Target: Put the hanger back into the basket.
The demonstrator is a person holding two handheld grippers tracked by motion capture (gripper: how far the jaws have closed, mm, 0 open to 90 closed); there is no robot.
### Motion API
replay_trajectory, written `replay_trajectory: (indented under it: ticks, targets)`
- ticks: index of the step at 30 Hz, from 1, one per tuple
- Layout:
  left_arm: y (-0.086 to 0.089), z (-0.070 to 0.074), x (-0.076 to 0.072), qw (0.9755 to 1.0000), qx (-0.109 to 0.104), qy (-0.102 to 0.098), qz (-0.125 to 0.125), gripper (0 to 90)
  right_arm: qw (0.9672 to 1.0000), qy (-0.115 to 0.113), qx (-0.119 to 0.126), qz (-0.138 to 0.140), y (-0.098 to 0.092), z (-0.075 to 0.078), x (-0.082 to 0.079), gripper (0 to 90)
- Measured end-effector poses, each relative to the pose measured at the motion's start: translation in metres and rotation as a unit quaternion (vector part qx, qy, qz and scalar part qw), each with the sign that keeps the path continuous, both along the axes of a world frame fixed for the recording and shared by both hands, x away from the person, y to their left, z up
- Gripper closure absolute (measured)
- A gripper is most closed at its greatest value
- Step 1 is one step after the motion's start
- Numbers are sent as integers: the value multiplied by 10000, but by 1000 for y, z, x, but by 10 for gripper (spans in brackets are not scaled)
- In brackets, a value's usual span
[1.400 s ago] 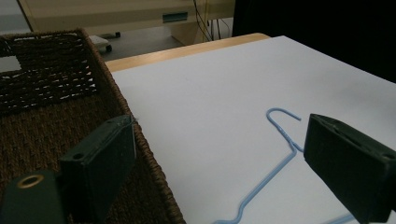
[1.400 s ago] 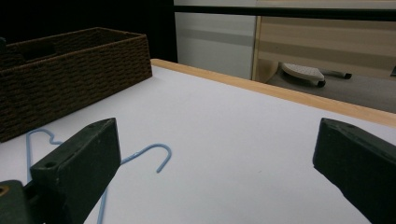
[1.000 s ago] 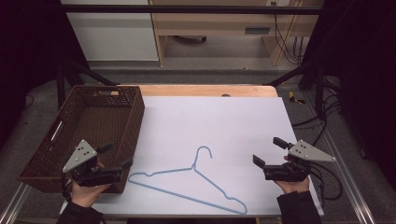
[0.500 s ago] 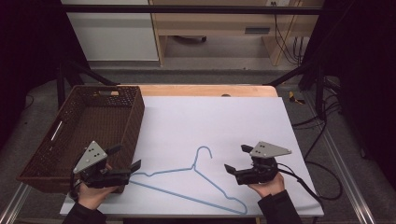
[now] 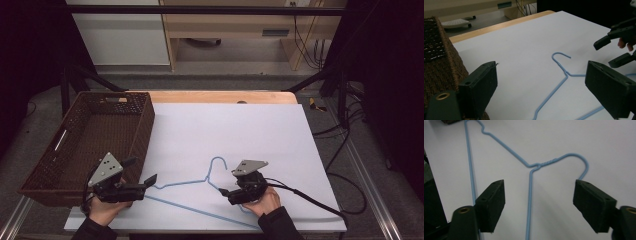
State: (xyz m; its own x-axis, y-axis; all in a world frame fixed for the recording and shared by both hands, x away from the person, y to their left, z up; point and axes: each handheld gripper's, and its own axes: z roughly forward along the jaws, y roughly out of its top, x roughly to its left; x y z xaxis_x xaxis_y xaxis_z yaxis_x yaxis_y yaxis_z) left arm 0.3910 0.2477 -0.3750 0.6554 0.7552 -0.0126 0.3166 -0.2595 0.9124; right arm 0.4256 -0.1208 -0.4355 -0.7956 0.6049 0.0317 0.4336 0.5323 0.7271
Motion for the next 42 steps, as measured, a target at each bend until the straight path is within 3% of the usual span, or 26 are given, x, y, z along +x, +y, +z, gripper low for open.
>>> replay_trajectory:
  ticks: [4, 12, 20, 32, 42]
  targets:
    - [-2, -1, 0, 10000, 31, 15, -25, 107, 9995, 293, -88, 32, 6, -10, 4, 358]
    - [-5, -4, 1, 9999, 81, 53, -67, 107, 9971, 626, -427, -27, 15, -24, 6, 511]
    - [-7, -5, 1, 9999, 95, 68, -81, 107, 9952, 491, -848, 58, 24, -30, 3, 653]
    - [-10, -7, 2, 9998, 113, 111, -112, 108, 9941, 577, -914, -63, 25, -29, 3, 860]
    - [-29, -15, 6, 9986, 325, 252, -339, 119, 9932, 796, -820, -237, 24, -28, 5, 869]
